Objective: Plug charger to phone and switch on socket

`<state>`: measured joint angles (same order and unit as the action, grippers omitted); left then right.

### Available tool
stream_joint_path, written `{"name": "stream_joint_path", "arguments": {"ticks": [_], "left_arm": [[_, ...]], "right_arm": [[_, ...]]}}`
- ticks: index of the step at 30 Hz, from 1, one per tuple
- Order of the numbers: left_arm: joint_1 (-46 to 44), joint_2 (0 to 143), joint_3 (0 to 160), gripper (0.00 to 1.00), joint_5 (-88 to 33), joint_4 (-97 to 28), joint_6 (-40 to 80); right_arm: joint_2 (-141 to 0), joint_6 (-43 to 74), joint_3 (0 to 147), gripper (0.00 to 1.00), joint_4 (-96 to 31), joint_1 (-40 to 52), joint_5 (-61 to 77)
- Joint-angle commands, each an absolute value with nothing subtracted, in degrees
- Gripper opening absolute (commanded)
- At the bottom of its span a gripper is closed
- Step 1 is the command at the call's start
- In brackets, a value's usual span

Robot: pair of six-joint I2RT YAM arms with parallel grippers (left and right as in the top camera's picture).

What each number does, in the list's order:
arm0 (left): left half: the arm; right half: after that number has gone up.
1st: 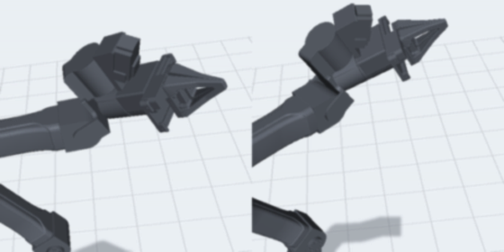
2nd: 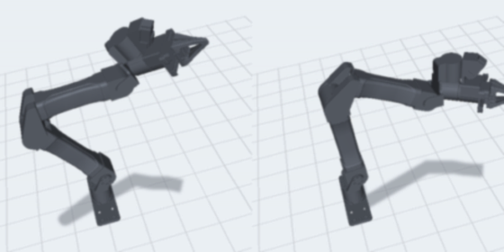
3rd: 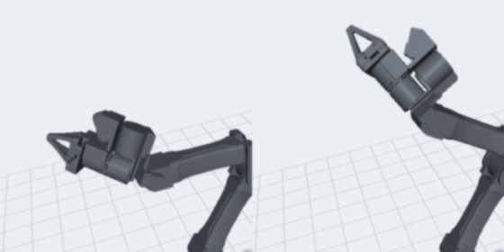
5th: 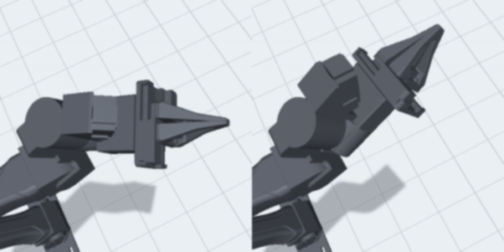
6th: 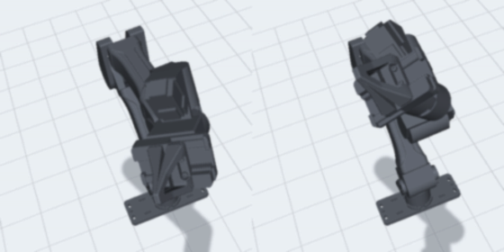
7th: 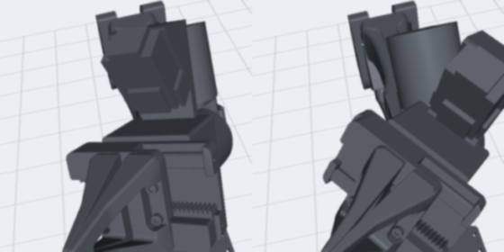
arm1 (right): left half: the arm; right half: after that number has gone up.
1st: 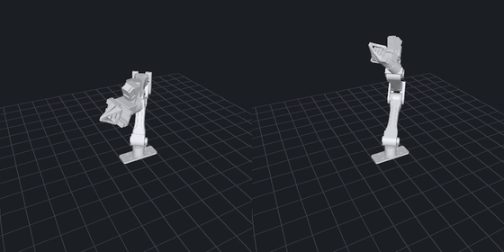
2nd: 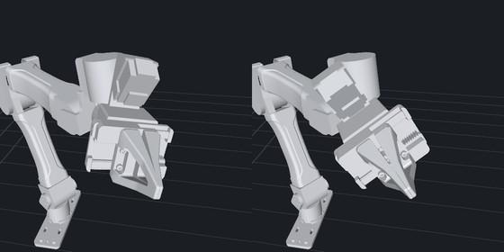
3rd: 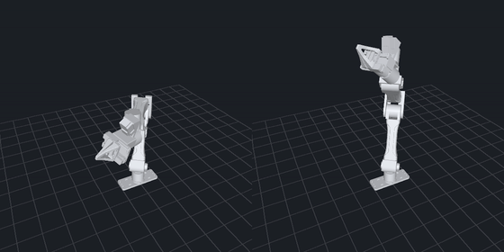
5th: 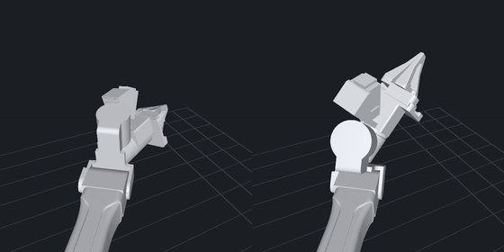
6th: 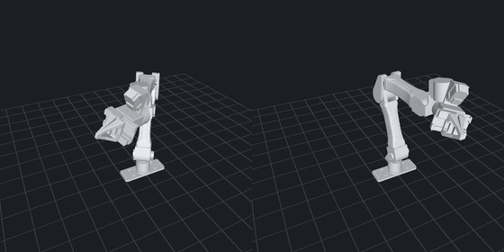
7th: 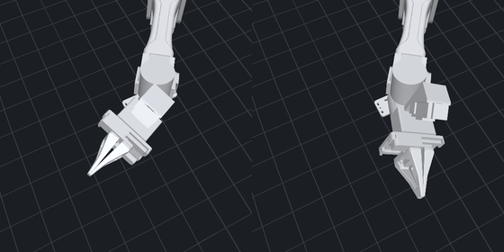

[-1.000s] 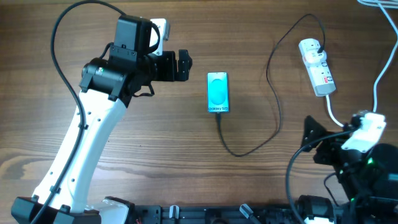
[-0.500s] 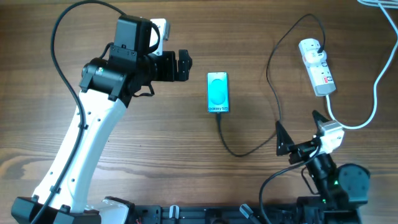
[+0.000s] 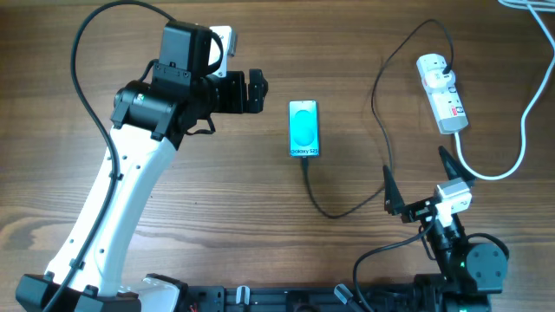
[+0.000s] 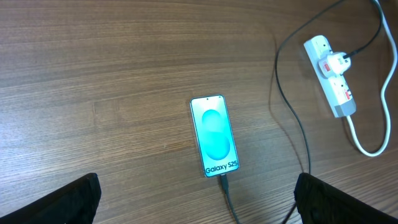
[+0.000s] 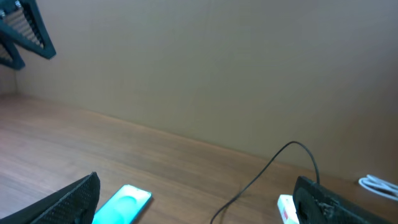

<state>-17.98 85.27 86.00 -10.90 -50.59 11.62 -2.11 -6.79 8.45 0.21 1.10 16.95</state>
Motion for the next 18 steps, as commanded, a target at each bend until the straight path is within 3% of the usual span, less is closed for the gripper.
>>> {"name": "stream_joint_path", "arguments": {"ticks": [1, 18], "left_arm": [[-17.7, 85.3, 86.0, 1.0, -10.6, -50.5, 10.9], [-17.7, 85.3, 86.0, 1.0, -10.6, -50.5, 10.9]], "right_arm": [[-0.2, -8.9, 6.1, 1.0, 1.5, 1.4, 17.6], [-0.2, -7.5, 0.2, 1.0, 10.1, 1.4, 12.6]]}}
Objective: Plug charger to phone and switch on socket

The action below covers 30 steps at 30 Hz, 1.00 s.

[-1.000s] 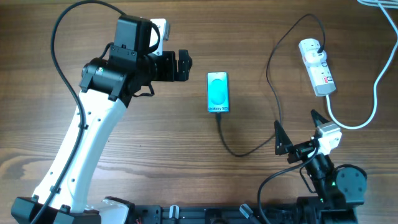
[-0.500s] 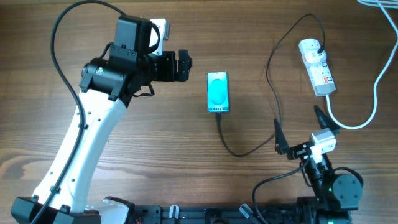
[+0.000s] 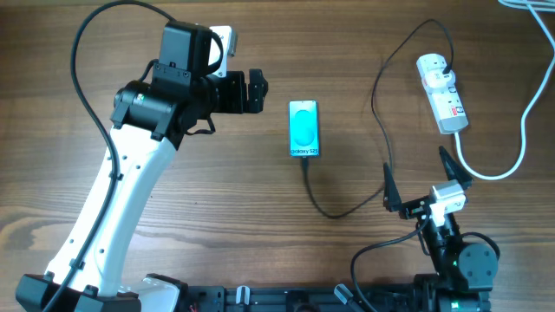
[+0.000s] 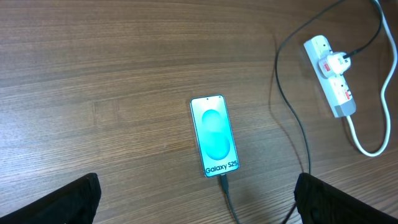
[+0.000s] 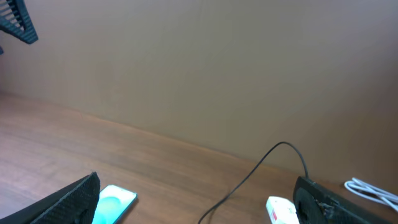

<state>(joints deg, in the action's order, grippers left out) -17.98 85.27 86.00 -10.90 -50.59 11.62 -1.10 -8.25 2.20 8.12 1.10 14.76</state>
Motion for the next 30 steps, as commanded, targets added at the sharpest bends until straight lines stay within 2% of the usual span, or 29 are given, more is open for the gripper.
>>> {"name": "stream_joint_path", "arguments": {"ticks": [1, 8, 15, 30], "left_arm": [[-17.7, 85.3, 86.0, 1.0, -10.6, -50.5, 10.9], [-17.7, 85.3, 86.0, 1.0, -10.6, -50.5, 10.9], [-17.7, 85.3, 86.0, 1.0, -10.6, -50.5, 10.9], [-17.7, 85.3, 86.0, 1.0, -10.6, -50.5, 10.9]], "right_arm": [[-0.2, -6.0, 0.2, 1.0, 9.6, 1.5, 10.9], [-0.2, -4.6, 0.3, 1.0, 9.1, 1.4, 7.9], [-0.2, -4.4, 0.3, 1.0, 0.3, 1.4, 7.2], [-0.2, -1.3, 0.3, 1.0, -0.1, 1.4, 2.5]]}}
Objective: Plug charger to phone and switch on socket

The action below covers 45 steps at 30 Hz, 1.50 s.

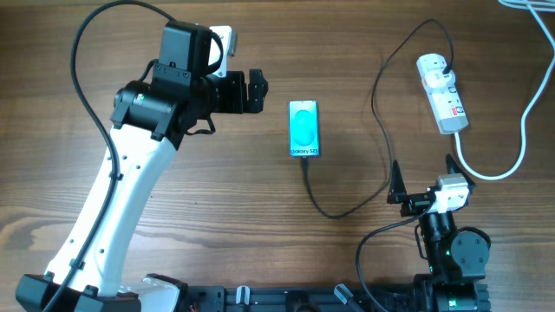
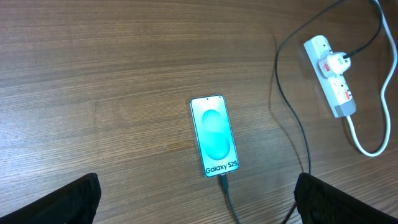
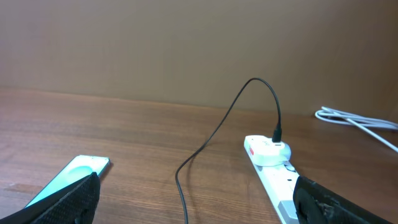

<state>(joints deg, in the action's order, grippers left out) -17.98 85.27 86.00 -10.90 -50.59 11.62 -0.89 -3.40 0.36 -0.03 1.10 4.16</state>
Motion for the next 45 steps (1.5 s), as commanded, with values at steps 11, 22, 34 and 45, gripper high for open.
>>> {"name": "stream_joint_path", "arguments": {"ticks": [11, 22, 34, 45], "left_arm": [[-17.7, 85.3, 86.0, 1.0, -10.6, -50.5, 10.9], [-17.7, 85.3, 86.0, 1.0, -10.6, -50.5, 10.9], [-17.7, 85.3, 86.0, 1.0, -10.6, -50.5, 10.9], [-17.7, 85.3, 86.0, 1.0, -10.6, -50.5, 10.9]], "right_arm": [[-0.2, -1.5, 0.3, 1.0, -0.1, 1.4, 2.8], [-0.2, -1.1, 0.3, 1.0, -0.1, 1.4, 2.8], [-0.2, -1.1, 0.3, 1.0, 0.0, 1.4, 3.4], [-0.2, -1.1, 0.3, 1.0, 0.0, 1.4, 3.4]]}}
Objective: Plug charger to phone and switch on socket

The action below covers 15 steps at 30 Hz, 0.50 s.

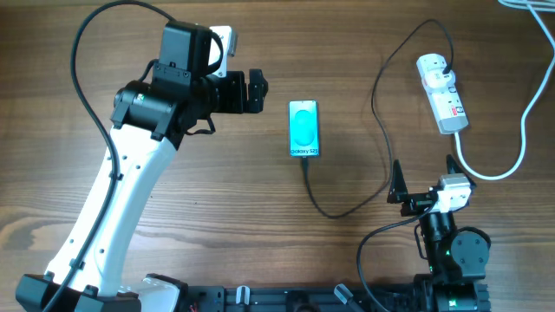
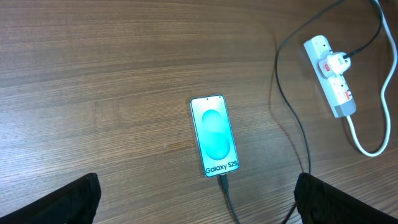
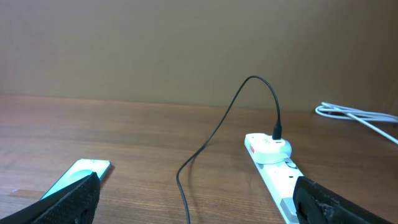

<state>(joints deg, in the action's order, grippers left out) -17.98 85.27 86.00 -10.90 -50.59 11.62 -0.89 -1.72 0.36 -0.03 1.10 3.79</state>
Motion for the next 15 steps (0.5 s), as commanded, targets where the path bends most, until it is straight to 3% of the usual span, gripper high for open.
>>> {"name": "stream_joint_path", "arguments": {"ticks": [1, 15], "left_arm": [[-17.7, 85.3, 86.0, 1.0, -10.6, -50.5, 10.9], [-17.7, 85.3, 86.0, 1.0, -10.6, -50.5, 10.9]], "right_arm": [[-0.2, -1.1, 0.3, 1.0, 0.0, 1.4, 3.4], [-0.2, -1.1, 0.3, 1.0, 0.0, 1.4, 3.4]]}}
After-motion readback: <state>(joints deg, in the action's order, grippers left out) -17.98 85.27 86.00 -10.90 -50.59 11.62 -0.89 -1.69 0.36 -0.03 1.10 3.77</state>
